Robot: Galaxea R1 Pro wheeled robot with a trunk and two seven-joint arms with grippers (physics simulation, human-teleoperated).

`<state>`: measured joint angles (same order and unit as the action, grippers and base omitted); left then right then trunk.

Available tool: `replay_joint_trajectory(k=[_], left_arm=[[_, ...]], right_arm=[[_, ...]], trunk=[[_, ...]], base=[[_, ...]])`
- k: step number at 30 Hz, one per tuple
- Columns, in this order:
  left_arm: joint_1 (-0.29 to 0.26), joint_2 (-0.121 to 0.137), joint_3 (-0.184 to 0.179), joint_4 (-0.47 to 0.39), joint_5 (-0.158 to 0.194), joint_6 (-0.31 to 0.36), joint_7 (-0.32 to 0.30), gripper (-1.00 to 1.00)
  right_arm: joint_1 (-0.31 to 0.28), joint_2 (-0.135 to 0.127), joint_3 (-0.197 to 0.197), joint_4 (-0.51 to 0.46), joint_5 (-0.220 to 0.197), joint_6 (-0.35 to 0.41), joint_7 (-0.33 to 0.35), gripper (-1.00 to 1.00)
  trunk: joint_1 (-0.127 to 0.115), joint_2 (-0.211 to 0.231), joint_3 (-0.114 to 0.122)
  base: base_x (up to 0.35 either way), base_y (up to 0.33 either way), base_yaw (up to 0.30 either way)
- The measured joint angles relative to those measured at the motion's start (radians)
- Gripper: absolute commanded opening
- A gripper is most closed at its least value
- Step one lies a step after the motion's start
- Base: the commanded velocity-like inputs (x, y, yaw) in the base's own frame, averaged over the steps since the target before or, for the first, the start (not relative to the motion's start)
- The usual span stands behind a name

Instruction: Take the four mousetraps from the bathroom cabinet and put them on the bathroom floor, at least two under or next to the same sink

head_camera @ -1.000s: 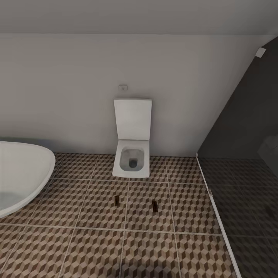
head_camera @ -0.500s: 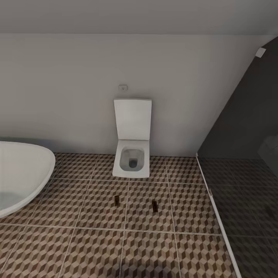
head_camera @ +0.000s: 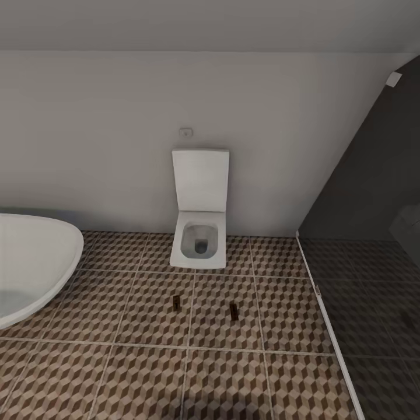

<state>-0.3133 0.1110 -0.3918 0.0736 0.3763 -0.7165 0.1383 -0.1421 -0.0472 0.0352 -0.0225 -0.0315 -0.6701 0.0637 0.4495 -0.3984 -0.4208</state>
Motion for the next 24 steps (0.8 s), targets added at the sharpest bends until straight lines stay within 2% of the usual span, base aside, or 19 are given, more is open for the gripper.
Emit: replay_joint_trajectory(k=[24], left_arm=[[0.000, 0.000, 0.000, 0.000, 0.000, 0.000, 0.000, 1.00]], right_arm=[[0.000, 0.000, 0.000, 0.000, 0.000, 0.000, 0.000, 1.00]], trunk=[[0.000, 0.000, 0.000]], base=[[0.000, 0.000, 0.000]])
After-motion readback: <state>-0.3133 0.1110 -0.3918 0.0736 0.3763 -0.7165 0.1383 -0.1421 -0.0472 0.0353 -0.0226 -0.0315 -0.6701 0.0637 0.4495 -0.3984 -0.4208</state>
